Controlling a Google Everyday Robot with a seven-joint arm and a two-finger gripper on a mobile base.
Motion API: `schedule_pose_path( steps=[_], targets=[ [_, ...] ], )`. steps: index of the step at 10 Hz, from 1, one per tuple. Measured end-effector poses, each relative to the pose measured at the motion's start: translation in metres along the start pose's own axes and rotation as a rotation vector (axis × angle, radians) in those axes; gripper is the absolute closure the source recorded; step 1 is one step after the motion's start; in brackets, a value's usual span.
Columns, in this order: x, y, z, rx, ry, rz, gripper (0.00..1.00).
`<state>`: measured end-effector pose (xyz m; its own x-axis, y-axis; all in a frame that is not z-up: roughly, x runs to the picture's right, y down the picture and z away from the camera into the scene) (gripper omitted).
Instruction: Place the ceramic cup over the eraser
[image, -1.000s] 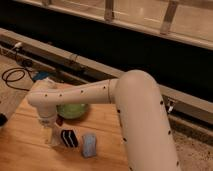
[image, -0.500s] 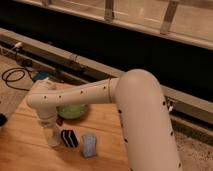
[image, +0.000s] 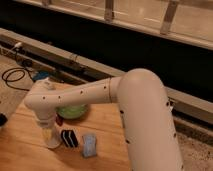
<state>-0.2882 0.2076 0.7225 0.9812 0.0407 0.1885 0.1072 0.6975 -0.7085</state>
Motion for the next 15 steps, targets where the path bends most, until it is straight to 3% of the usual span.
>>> schedule_pose_path(
  steps=[2,4,7,11,12,13,15],
  targets=[
    [-0.001,0.000,-0.006,0.013,-0.009,-0.003,1.00],
    [-0.003,-0.002,-0.025,0.047,-0.013,-0.013,1.00],
    [-0.011,-0.001,-0.095,0.151,0.001,-0.037,1.00],
    [-0.009,-0.010,-0.191,0.300,0.067,-0.036,1.00],
    [-0.002,-0.015,-0.205,0.326,0.072,-0.026,1.00],
    [0.019,-0.021,-0.221,0.354,0.091,0.005,1.00],
    [0.055,-0.020,-0.234,0.372,0.098,0.059,1.00]
  ],
)
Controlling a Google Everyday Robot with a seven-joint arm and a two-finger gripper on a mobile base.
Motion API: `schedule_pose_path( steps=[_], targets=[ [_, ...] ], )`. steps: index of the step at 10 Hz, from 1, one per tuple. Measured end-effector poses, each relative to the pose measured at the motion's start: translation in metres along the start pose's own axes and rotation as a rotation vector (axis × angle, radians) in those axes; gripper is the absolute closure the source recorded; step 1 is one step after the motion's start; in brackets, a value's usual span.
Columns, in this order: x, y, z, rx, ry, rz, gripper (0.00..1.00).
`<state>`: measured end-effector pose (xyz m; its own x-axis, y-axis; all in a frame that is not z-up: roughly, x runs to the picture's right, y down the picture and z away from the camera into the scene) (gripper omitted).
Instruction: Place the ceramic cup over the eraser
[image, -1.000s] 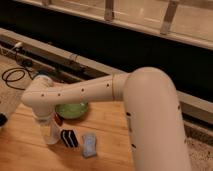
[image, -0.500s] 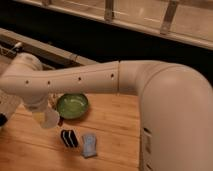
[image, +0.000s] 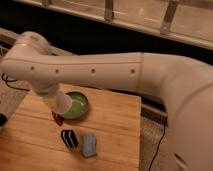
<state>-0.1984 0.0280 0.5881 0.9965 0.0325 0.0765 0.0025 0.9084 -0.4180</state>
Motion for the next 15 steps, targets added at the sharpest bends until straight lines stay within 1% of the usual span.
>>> schedule_pose_path(
  steps=[1,2,3,4,5,6,7,8,9,10,11,12,13,15],
  targets=[
    [0.025,-0.001,-0.002,0.001,0.007,0.035,1.00],
    [0.050,0.002,-0.002,-0.001,0.004,0.072,1.00],
    [0.070,0.010,0.001,-0.010,-0.009,0.103,1.00],
    [0.080,0.018,0.006,-0.019,-0.035,0.115,1.00],
    [0.087,0.028,0.012,-0.031,-0.072,0.114,1.00],
    [0.086,0.040,0.014,-0.040,-0.120,0.089,1.00],
    [0.080,0.050,0.013,-0.052,-0.150,0.066,1.00],
    [0.067,0.061,0.010,-0.056,-0.179,0.032,1.00],
    [0.056,0.069,0.008,-0.061,-0.195,0.008,1.00],
    [0.055,0.071,0.005,-0.059,-0.200,-0.009,1.00],
    [0.054,0.074,0.003,-0.064,-0.204,-0.017,1.00],
    [0.052,0.077,0.002,-0.065,-0.199,-0.034,1.00],
    [0.050,0.082,0.002,-0.076,-0.189,-0.052,1.00],
    [0.052,0.087,0.007,-0.095,-0.180,-0.061,1.00]
  ],
)
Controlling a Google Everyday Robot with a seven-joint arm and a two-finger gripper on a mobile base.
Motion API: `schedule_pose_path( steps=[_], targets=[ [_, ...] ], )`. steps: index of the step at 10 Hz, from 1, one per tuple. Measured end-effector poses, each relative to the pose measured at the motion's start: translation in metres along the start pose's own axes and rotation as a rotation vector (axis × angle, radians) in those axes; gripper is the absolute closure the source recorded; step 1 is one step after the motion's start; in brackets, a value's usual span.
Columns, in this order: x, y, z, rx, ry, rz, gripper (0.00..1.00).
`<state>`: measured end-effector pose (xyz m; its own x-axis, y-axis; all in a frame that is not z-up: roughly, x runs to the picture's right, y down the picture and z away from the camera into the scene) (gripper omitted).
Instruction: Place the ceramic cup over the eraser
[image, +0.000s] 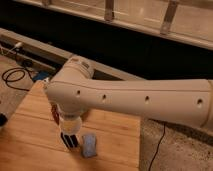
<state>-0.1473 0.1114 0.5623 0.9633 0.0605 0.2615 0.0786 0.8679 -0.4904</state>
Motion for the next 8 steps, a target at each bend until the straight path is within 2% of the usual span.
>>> schedule_pose_path(
  steps=[4,8],
  targets=[
    [0.000,0.008,0.026,-0.056,-0.008,-0.013,1.00],
    [-0.009,0.010,0.042,-0.091,-0.026,-0.031,1.00]
  ],
)
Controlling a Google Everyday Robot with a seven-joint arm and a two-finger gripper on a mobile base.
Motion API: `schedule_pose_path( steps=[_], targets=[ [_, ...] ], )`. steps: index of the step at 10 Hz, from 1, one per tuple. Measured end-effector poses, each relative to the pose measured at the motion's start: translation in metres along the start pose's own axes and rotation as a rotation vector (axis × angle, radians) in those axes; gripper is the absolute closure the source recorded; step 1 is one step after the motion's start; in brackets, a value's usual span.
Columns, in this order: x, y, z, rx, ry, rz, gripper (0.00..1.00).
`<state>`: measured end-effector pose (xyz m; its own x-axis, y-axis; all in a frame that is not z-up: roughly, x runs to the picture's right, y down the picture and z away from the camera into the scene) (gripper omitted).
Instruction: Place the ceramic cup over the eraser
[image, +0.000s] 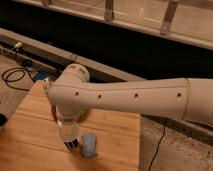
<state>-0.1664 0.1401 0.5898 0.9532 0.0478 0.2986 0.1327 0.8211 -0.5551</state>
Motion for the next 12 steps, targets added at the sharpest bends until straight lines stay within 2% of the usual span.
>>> schedule_pose_path(
  steps=[5,12],
  targets=[
    [-0.006,-0.001,0.019,-0.036,-0.014,-0.015,1.00],
    [-0.006,-0.003,0.047,-0.065,-0.022,-0.025,1.00]
  ],
)
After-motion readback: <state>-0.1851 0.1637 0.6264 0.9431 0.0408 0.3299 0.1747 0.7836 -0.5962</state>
